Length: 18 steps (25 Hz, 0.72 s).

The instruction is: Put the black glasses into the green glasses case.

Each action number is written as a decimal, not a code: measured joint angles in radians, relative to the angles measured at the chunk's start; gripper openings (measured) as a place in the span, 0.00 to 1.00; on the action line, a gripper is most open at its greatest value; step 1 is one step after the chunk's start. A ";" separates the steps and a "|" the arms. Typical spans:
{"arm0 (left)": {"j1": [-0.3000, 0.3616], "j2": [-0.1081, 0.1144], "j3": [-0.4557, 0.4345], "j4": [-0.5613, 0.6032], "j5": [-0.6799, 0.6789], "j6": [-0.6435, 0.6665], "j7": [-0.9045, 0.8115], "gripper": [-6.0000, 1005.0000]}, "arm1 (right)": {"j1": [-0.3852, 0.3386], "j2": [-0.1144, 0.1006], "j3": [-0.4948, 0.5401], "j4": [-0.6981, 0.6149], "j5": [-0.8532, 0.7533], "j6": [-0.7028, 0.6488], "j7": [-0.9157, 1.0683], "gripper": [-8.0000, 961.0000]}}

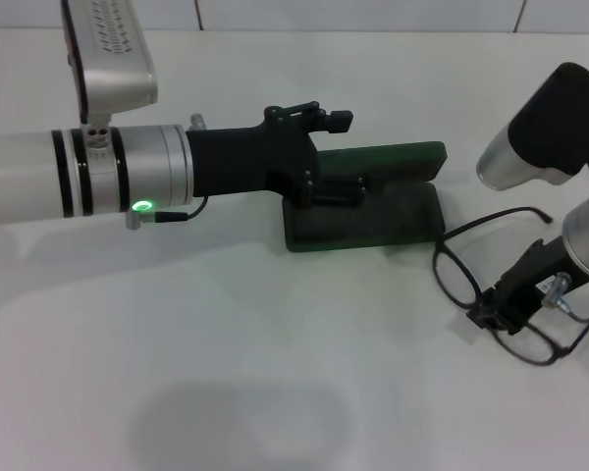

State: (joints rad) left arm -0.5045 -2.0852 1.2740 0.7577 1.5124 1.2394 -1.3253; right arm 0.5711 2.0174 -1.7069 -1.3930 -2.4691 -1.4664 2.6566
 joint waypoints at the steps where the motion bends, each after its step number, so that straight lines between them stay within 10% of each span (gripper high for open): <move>1: 0.000 0.000 0.000 0.000 0.000 0.000 0.000 0.89 | 0.000 0.000 0.000 0.002 -0.001 0.001 -0.004 0.24; 14: -0.001 -0.001 -0.002 0.010 -0.015 0.005 -0.008 0.89 | -0.038 0.000 0.064 -0.036 -0.001 -0.012 -0.089 0.15; 18: -0.004 0.001 -0.004 0.013 -0.045 0.035 -0.056 0.89 | -0.123 0.004 0.221 -0.148 0.041 -0.065 -0.203 0.13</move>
State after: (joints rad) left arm -0.5089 -2.0847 1.2700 0.7710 1.4675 1.2747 -1.3812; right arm 0.4484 2.0212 -1.4863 -1.5415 -2.4282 -1.5316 2.4539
